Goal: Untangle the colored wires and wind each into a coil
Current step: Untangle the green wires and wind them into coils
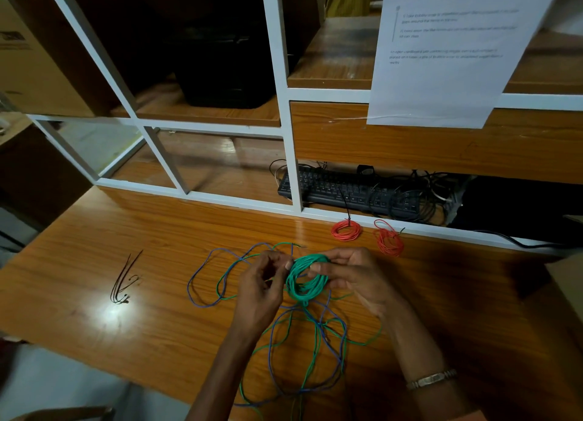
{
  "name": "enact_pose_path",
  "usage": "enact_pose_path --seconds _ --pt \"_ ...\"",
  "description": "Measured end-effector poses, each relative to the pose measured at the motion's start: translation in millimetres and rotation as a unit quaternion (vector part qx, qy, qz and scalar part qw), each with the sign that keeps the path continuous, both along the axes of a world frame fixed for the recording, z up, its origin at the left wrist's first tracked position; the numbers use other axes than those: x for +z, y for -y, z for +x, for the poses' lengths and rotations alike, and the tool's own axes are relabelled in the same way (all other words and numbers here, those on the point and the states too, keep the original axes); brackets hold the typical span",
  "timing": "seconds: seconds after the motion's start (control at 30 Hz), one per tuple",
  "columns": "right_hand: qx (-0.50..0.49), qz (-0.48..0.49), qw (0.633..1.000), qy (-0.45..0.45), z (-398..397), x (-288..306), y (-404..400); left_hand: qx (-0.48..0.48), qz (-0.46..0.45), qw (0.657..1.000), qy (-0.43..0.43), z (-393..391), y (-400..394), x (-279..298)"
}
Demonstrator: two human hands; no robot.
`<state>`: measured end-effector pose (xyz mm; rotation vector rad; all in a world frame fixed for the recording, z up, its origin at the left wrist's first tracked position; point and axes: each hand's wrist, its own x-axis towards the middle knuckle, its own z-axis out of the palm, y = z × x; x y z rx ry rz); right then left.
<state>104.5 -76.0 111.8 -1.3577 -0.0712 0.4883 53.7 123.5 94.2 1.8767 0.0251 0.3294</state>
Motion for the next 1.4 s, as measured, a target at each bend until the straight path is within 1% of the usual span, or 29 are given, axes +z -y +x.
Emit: enact_pose_path --seconds 0.03,0.07,0.13,0.17,0.2,0.3,0.33,0.4,0.43,0.47,0.5,0.57,0.63,0.67,0.73,0.8,0.9,0.93,1.03,1.13,1.27,1.4 --pt "0.003 0.003 1.000 -0.005 -0.4 -0.3 1.7 -0.009 0.005 1.000 -0.003 0.0 -0.5 1.5" --pt "0.006 0.003 1.000 -0.008 -0.6 -1.0 2.9 -0.024 0.029 0.999 -0.001 0.4 -2.0 2.3" --pt "0.006 -0.006 1.000 -0.009 -0.4 -2.6 5.6 -0.063 0.107 0.992 0.014 2.1 -5.4 2.5" --pt "0.005 -0.010 1.000 -0.009 0.0 -3.3 7.3 -0.082 0.129 0.988 0.014 2.4 -6.2 3.0" --pt "0.003 -0.011 1.000 -0.009 0.3 -4.1 9.0 -0.100 0.129 0.987 0.001 1.6 -7.3 4.3" --pt "-0.006 -0.011 1.000 -0.007 0.8 -6.5 12.6 -0.146 0.077 0.985 -0.054 -1.2 -0.8 9.8" --pt "-0.010 -0.003 1.000 -0.008 1.3 -7.0 13.0 -0.149 0.084 0.984 -0.056 -2.5 3.8 10.2" --pt "-0.015 0.012 1.000 -0.007 3.2 -8.1 11.7 -0.141 0.131 0.980 -0.047 -1.9 11.6 1.8" --pt "-0.016 0.016 1.000 -0.006 4.2 -8.0 10.6 -0.130 0.141 0.981 -0.041 -0.8 15.1 -3.5" --pt "-0.016 0.019 1.000 -0.006 4.8 -8.0 9.9 -0.117 0.130 0.984 -0.036 0.5 18.0 -8.5" --pt "-0.018 0.020 1.000 -0.005 5.2 -8.9 9.2 -0.103 0.096 0.989 -0.034 1.3 20.0 -13.2" --pt "-0.021 0.017 1.000 -0.006 5.2 -13.0 7.9 -0.079 -0.020 0.995 -0.052 2.8 23.2 -19.6" --pt "-0.023 0.017 0.999 -0.016 4.0 -18.5 5.1 -0.071 -0.140 0.984 -0.087 2.8 22.5 -20.6" --pt "-0.022 0.018 0.999 -0.021 3.6 -21.5 3.7 -0.070 -0.184 0.975 -0.103 2.0 21.3 -19.4" --pt "-0.018 0.018 0.999 -0.032 3.5 -25.3 0.9 -0.062 -0.226 0.964 -0.126 1.0 17.1 -21.6" --pt "-0.020 0.013 0.999 -0.040 3.9 -27.7 -0.7 -0.053 -0.229 0.963 -0.135 1.8 12.5 -26.5" --pt "-0.026 0.015 0.998 -0.052 2.8 -33.3 -3.9 -0.065 -0.194 0.968 -0.148 6.6 5.6 -34.5" --pt "-0.028 0.018 0.998 -0.054 2.3 -36.0 -4.2 -0.072 -0.195 0.966 -0.156 8.0 3.6 -36.3" --pt "-0.033 0.039 0.997 -0.060 2.3 -44.2 -5.8 -0.086 -0.216 0.956 -0.177 9.8 -0.5 -37.8" --pt "-0.033 0.053 0.996 -0.056 2.8 -46.4 -11.2 -0.073 -0.252 0.949 -0.174 8.5 -3.5 -34.9" --pt "-0.036 0.063 0.996 -0.057 2.7 -49.2 -21.8 -0.060 -0.272 0.945 -0.174 7.1 -9.1 -36.0" --pt "-0.014 0.063 0.996 -0.068 3.1 -48.7 -38.9 -0.014 -0.270 0.950 -0.153 -1.8 -18.1 -33.4"
